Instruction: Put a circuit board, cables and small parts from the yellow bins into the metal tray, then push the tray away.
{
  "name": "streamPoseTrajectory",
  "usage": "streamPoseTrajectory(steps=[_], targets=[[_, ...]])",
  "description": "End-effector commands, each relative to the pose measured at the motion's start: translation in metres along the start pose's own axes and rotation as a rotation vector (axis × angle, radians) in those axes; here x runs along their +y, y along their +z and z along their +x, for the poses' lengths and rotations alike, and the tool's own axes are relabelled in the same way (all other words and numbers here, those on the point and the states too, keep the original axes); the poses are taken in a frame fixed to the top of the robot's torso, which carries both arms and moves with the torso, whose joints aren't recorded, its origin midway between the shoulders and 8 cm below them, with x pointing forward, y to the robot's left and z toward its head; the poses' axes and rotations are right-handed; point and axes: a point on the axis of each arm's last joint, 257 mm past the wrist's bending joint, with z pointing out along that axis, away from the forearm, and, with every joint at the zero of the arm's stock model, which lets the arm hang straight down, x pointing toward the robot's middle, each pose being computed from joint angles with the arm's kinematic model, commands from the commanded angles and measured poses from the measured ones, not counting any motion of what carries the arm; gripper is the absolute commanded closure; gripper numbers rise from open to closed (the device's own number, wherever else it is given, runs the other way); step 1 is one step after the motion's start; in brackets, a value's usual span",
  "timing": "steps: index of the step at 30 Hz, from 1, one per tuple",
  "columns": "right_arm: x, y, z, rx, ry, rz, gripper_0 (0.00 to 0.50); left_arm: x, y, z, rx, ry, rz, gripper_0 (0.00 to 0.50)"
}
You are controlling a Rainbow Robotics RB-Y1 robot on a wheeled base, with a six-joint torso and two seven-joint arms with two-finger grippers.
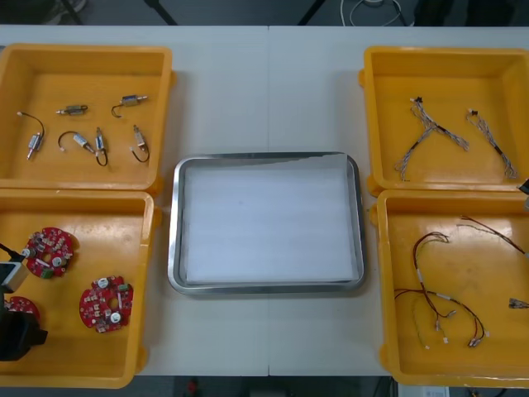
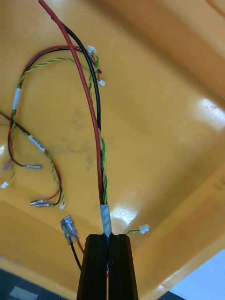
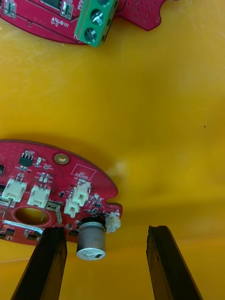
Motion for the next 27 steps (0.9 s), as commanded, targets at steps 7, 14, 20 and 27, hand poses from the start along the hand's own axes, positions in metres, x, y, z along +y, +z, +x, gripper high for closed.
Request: streamPoseTrajectory(steps=[7,14,20,27], targets=[[0.004,-0.051,-0.044,-0.077,-0.081,0.035,0.500,0.007,0.001,-0.002,-0.003,0.091,-0.026,0.250],[0.008,-0.067,-0.061,-0.110,-0.125,0.021,0.500,0.008,0.000,-0.003,-0.006,0.099,-0.028,0.500],[0.000,-0.075,-0.072,-0.120,-0.139,0.057,0.500,0.006,-0.001,-0.007,-0.011,0.099,-0.024,0.500],[0.001,-0.077,-0.075,-0.124,-0.151,0.079,0.500,0.008,-0.016,-0.037,-0.041,0.105,-0.040,0.500]])
